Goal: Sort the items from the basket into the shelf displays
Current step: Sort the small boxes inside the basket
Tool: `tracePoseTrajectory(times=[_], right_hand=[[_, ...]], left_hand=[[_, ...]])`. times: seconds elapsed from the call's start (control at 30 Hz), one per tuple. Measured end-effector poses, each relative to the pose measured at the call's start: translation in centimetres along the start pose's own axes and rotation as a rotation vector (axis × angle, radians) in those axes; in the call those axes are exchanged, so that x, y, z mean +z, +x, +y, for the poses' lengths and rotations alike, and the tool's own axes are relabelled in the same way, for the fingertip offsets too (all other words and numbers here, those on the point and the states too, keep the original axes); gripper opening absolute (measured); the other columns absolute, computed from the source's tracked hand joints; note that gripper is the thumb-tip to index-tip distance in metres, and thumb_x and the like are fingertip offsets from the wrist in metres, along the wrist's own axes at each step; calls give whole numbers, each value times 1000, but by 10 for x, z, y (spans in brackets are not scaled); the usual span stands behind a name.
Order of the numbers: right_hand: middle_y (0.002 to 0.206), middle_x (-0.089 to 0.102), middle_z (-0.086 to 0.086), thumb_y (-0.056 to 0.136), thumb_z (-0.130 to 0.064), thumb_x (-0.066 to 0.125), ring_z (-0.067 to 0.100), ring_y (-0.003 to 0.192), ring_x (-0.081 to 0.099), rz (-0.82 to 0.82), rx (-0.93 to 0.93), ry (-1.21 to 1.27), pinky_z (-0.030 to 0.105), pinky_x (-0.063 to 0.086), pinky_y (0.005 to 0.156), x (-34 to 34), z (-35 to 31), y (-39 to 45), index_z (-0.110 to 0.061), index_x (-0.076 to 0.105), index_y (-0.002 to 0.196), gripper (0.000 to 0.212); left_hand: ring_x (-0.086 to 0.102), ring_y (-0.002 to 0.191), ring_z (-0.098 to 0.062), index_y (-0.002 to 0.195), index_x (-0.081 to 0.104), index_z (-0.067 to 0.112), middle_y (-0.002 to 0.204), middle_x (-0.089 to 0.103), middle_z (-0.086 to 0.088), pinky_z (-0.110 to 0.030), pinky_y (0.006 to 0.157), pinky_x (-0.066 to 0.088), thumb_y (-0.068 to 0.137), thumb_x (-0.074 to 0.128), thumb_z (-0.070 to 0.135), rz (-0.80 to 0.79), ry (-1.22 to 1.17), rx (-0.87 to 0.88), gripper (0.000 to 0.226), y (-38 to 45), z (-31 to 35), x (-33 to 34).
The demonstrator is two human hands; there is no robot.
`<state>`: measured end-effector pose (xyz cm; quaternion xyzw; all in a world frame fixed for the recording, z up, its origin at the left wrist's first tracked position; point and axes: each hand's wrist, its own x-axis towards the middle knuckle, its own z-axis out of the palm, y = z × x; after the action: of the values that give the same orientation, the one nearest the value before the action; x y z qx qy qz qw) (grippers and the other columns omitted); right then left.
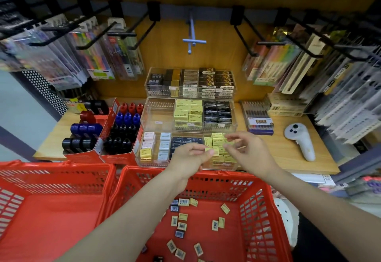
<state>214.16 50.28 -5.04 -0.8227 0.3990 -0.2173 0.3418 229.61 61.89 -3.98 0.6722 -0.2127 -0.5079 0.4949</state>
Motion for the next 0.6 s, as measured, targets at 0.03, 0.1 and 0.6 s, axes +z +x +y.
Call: tracePoseTrajectory(times=[0.03, 0.1, 0.6], right_hand=[[108, 63, -10, 85, -26, 75, 2, 82, 67, -110, -56, 72, 16, 55, 68, -3, -6, -4, -23, 70, 109, 25], [108, 61, -9, 80, -22, 80, 2, 85, 69, -226, -120, 135, 16, 57, 72, -5, -16, -11, -20, 72, 111, 32], [84, 67, -15, 79, -33, 81, -6, 60, 51, 13, 112, -163, 5, 38, 60, 19, 17, -13, -21, 75, 107, 31]], left_hand=[[57, 66, -7, 108, 68, 13, 104, 72, -2, -25, 69, 50, 85, 77, 21, 18, -23, -10, 26, 0, 0, -1], [58, 66, -7, 105, 68, 13, 102, 73, -3, -24, 67, 48, 84, 79, 21, 26, -37, -17, 25, 0, 0, -1], [56, 89, -10, 123, 66, 21, 113, 67, 4, -27, 88, 50, 88, 74, 23, 187, 674, 280, 36, 20, -20, -3]])
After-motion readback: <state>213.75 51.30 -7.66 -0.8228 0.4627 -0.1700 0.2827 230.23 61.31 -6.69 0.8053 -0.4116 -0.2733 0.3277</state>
